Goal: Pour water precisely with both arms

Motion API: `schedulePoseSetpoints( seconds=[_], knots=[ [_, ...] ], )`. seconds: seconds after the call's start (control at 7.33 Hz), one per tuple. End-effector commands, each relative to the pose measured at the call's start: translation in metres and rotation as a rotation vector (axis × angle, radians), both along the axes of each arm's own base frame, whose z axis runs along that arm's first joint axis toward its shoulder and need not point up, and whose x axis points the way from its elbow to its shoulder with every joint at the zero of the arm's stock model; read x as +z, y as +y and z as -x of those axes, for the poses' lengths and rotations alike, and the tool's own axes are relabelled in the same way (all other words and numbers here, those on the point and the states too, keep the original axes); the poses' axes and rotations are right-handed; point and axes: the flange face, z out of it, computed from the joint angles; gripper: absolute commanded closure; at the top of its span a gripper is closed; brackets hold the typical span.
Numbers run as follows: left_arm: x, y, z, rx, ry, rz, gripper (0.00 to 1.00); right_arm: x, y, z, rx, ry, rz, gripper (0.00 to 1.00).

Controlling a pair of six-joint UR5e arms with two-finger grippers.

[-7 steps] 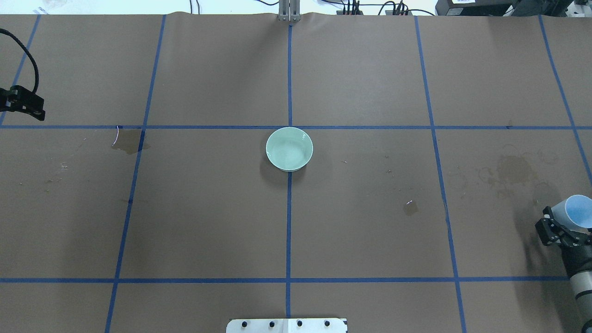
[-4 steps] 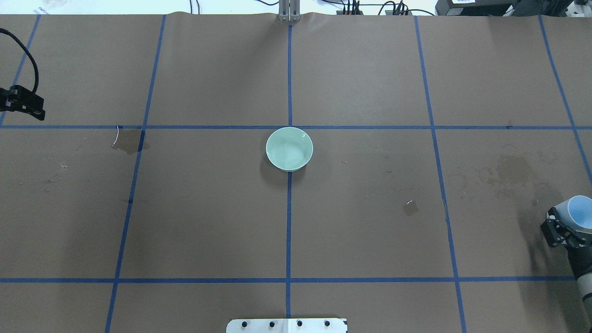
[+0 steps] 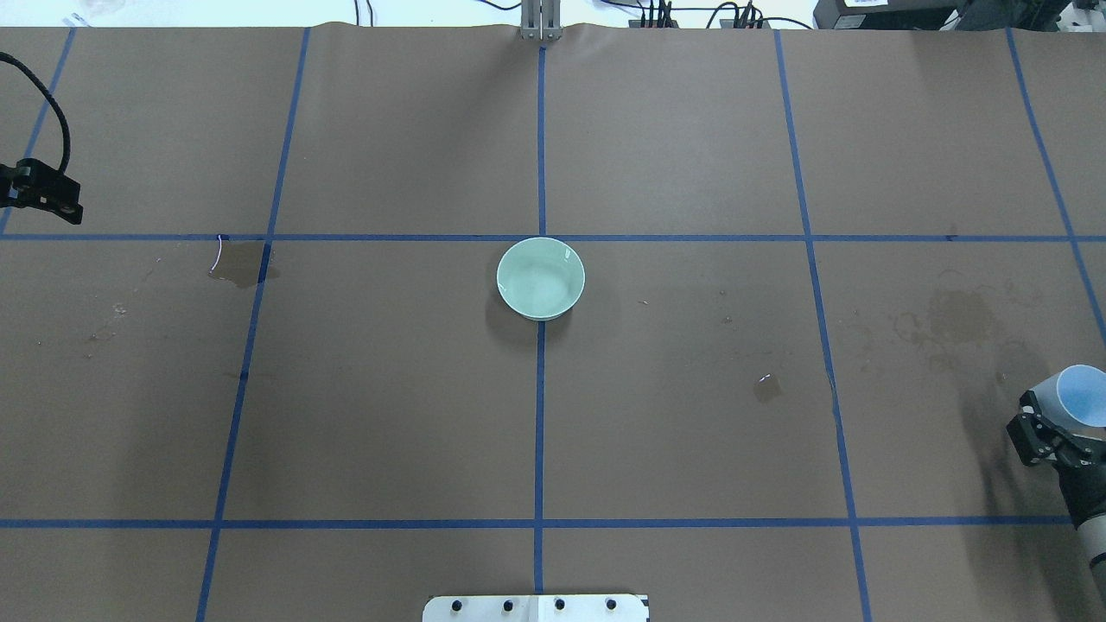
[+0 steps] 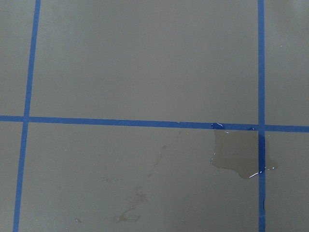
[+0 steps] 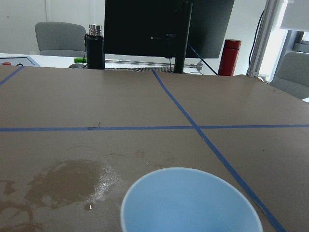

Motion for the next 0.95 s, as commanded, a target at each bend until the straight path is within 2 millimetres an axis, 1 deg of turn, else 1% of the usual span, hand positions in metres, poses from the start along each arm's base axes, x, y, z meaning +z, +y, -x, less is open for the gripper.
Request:
schedulePoseSetpoints(
  seconds=[0.0,0.27,0.41,0.55,0.68,0.82],
  knots=[
    [0.0,0.0,0.0,0.001,0.001,0.001,0.0,0.003,0.003,-0.006,-0.014,0.016,0.001,0.01],
    [-0.001,0.0,0.0,0.001,0.001,-0.001,0.0,0.007,0.002,-0.015,-0.017,0.034,0.003,0.01],
    [-0.001,0.0,0.001,0.0,0.002,-0.002,0.0,0.004,0.002,-0.02,-0.017,0.034,0.003,0.01],
    [-0.001,0.0,0.0,0.001,0.001,-0.001,0.0,-0.008,0.001,-0.028,-0.017,0.025,0.012,0.01],
    [0.0,0.0,0.0,0.001,0.001,0.001,0.0,-0.011,0.0,-0.034,-0.017,0.028,0.012,0.01],
    [0.0,0.0,0.0,0.001,0.0,0.002,0.0,-0.015,0.0,-0.033,-0.017,0.022,0.011,0.01]
  ],
)
